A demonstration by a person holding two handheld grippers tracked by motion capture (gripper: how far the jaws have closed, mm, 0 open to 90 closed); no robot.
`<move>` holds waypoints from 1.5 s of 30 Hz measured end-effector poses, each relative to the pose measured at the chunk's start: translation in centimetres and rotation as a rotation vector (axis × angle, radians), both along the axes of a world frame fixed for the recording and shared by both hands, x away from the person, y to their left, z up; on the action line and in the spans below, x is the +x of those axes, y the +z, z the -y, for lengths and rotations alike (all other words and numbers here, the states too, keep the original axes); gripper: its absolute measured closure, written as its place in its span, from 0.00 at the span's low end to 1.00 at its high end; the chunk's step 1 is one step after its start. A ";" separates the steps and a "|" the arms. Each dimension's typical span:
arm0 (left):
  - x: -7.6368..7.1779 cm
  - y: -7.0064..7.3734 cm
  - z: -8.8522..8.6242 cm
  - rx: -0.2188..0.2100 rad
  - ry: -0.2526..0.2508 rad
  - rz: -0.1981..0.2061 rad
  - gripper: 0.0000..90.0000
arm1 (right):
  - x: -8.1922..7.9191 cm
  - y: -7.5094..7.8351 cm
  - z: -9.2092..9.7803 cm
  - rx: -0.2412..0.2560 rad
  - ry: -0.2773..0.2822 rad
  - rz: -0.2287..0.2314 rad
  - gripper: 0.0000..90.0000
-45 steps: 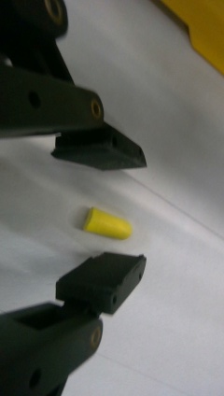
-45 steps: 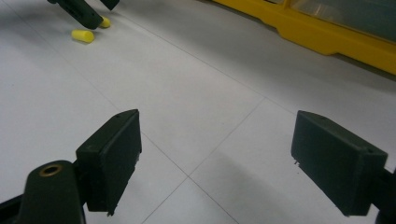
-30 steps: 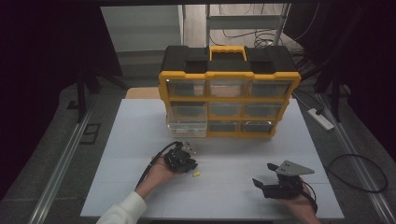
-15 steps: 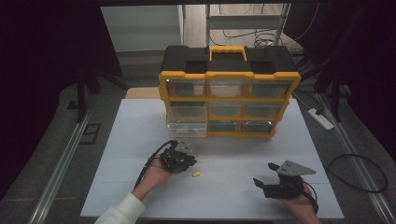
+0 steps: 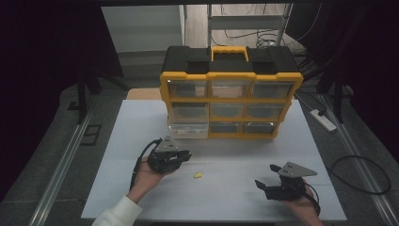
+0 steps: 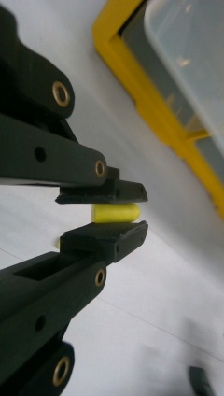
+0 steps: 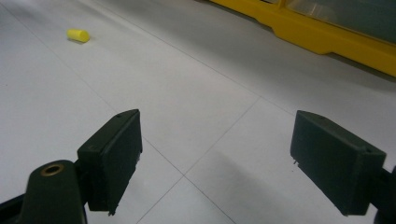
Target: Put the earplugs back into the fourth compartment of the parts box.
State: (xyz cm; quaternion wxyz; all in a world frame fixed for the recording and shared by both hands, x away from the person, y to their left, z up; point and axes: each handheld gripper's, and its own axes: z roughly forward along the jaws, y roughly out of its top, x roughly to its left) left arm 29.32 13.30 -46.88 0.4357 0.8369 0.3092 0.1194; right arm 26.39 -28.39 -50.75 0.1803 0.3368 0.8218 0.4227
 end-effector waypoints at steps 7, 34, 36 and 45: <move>-0.2 0.7 -0.6 -0.044 0.024 0.016 0.87 | 0.1 0.0 0.1 0.001 -0.011 0.003 0.20; -0.9 6.1 -1.4 -0.189 0.022 0.123 0.88 | 0.1 -0.1 0.0 -0.009 -0.015 0.001 0.20; -0.6 6.8 -1.3 -0.198 0.025 0.134 0.88 | 0.1 0.0 0.0 -0.006 -0.014 0.002 0.20; 0.8 9.6 -0.9 -0.212 0.039 0.181 0.88 | 0.0 0.0 0.1 -0.001 -0.014 0.000 0.20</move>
